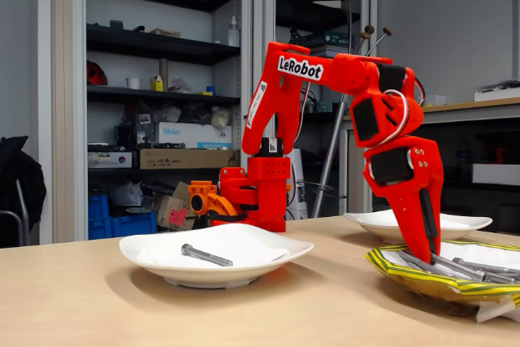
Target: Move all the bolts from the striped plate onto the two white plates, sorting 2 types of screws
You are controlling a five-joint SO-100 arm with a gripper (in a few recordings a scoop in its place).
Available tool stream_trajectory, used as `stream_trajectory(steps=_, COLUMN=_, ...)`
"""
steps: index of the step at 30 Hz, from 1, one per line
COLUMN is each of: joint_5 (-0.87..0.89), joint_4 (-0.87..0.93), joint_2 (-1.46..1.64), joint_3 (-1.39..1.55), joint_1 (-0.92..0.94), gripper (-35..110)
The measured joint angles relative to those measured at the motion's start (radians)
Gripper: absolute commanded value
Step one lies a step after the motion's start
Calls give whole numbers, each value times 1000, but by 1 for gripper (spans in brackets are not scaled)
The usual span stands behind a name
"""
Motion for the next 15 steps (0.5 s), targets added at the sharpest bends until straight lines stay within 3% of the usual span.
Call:
stream_trajectory(steps=8, joint_5=-41, joint_4=247, joint_2=0, joint_3=-247, joint_1=46, gripper=0)
stream_trajectory(steps=15, joint_5=-140, joint_4=377, joint_2=51, joint_3=-276, joint_1=144, gripper=0)
